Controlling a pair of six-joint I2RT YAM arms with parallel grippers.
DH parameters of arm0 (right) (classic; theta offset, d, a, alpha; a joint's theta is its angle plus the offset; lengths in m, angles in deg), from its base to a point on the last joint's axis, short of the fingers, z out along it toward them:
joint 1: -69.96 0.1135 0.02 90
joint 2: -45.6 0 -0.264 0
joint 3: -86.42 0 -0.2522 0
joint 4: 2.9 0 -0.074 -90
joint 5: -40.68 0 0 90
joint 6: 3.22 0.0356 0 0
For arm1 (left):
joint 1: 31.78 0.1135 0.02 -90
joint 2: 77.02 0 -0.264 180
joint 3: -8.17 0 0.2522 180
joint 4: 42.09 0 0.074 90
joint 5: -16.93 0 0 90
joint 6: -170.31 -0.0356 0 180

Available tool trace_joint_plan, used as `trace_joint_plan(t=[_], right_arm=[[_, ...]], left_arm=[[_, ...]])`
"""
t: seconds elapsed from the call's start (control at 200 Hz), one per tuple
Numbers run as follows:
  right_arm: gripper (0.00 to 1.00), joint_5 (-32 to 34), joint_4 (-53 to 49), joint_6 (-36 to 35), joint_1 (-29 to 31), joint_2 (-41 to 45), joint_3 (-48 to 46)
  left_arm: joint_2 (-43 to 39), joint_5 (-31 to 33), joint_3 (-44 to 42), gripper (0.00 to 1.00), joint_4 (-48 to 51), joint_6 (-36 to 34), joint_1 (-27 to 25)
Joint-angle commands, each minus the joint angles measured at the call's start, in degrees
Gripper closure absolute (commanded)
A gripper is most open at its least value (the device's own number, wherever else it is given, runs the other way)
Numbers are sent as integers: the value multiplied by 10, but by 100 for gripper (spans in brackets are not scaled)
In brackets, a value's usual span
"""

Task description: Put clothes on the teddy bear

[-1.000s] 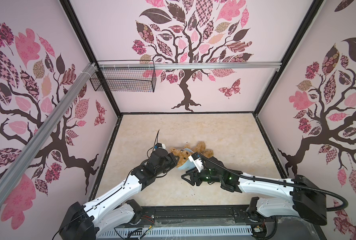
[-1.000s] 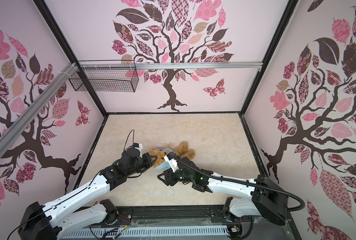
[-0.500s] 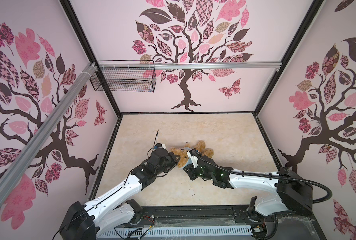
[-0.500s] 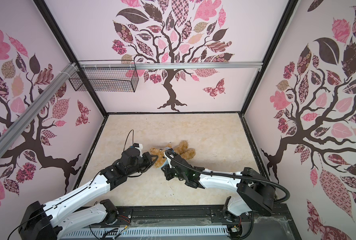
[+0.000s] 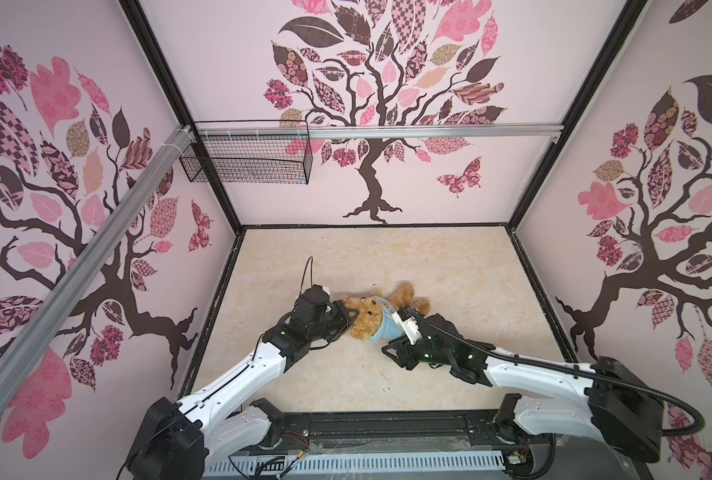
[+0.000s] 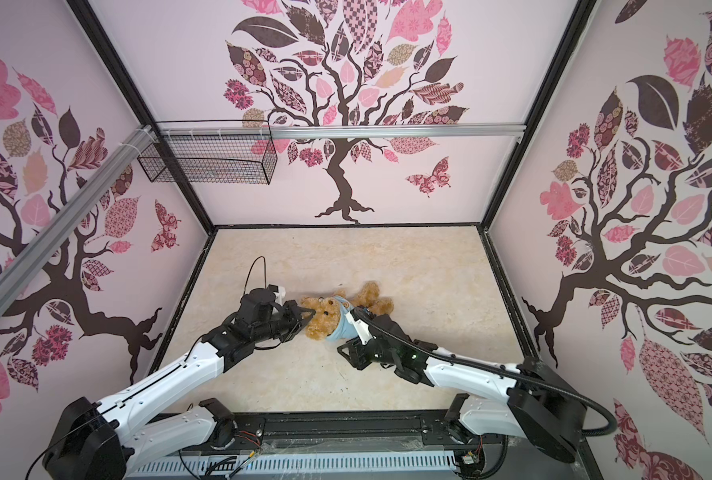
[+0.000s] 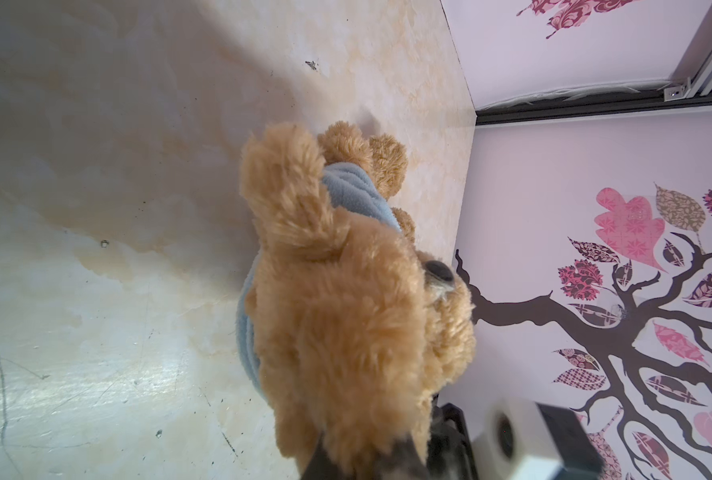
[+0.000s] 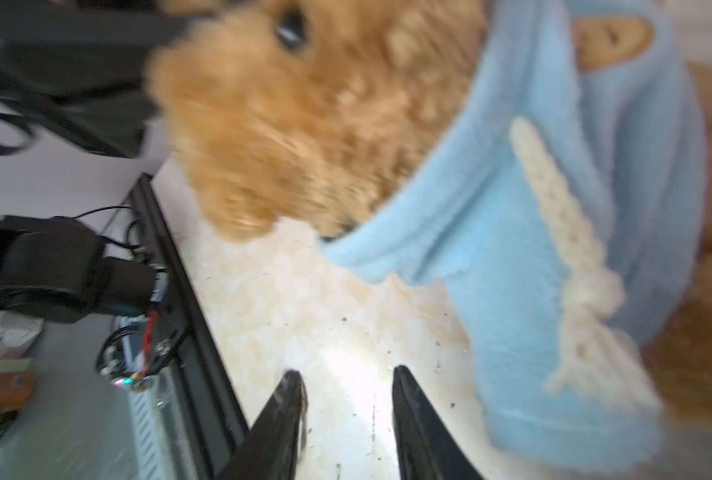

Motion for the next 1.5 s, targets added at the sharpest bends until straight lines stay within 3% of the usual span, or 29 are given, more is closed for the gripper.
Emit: trace_joint_plan(t=[0.0,0.11,0.245,0.485,0.705,0.99,1.265,1.49], right_arm=[[55,-82,-21,-15,-44,67,30],[55,-97,-9,26,-134,55,34],[59,-115,44,94,-229,-53,47],[75,-121,82,90,-231,-231,80],[81,-130,125,109,-231,-264,47],[84,-135,131,115,-231,-296,55],[85,-141,127,112,-231,-302,59],[83,-135,91,77,-231,-287,71]], left_arm=[[20,-53,-18,100,-46,-22,12],[49,-79,-15,95,-52,-57,17],[81,-89,-18,86,-65,-85,21],[101,-95,-61,71,-162,-84,21],[102,-116,-91,51,-195,-109,19],[75,-35,-130,20,-208,-160,-46],[120,-10,-109,15,-180,-223,-65],[137,5,-78,34,-172,-254,-65]])
